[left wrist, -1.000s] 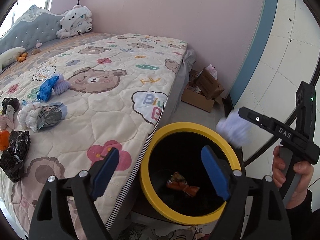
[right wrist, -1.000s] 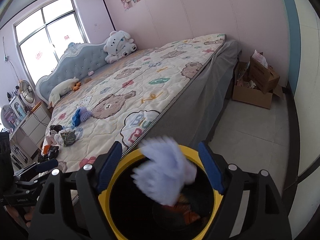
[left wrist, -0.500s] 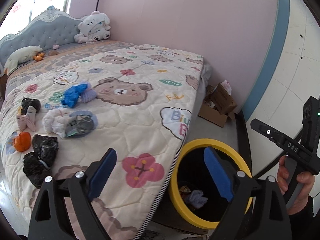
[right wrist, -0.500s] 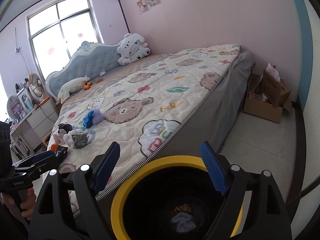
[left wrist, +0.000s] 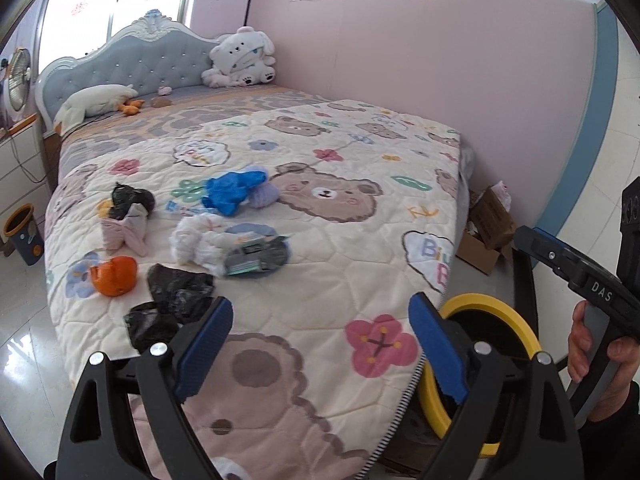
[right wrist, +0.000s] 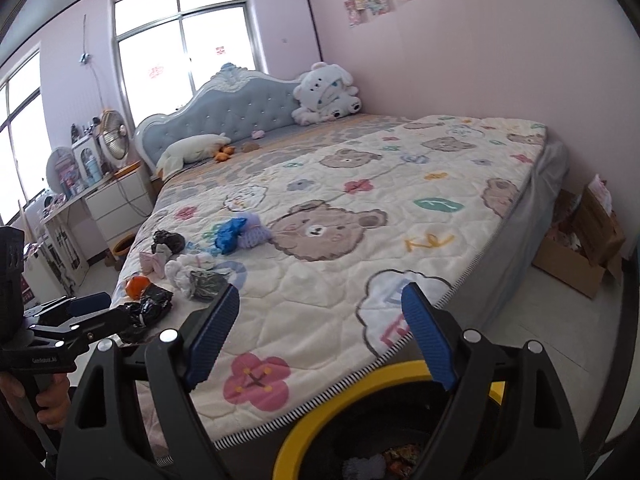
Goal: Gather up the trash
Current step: 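Move both tools back to the bed and grasp the black plastic bag with the left gripper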
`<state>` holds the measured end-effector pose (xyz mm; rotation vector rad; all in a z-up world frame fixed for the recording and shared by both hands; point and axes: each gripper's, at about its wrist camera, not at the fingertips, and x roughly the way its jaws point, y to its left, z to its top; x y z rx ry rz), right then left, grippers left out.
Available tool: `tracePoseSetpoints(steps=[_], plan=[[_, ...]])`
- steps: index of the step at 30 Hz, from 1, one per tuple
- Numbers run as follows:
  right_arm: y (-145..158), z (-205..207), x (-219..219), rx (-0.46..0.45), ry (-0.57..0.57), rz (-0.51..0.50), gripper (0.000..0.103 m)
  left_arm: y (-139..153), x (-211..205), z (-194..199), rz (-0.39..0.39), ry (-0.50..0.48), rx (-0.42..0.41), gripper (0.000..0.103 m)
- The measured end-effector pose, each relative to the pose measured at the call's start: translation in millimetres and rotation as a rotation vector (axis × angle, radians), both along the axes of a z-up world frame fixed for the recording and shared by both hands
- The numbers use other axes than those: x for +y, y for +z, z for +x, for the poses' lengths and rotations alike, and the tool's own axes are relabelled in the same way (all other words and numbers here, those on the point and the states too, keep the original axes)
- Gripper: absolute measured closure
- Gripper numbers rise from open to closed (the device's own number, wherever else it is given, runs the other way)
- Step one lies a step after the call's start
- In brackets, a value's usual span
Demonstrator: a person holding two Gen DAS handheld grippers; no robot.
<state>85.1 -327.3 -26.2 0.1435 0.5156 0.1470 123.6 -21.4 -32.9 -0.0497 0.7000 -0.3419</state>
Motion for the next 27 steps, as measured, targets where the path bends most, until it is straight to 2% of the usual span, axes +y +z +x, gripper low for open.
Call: tracePoseSetpoints(steps=[15,27], plan=[[-19.7,70.5,79.0,0.056,0.177,-0.046,0.023,-31.1,59.3,22.7,0.012,0.134,0.066,0.017],[-47.8,115.8,134.8,0.132,0.340,-0.078,0.022,-66.2,88.5,48.8,-0.020,0.205,0.149,0.017]])
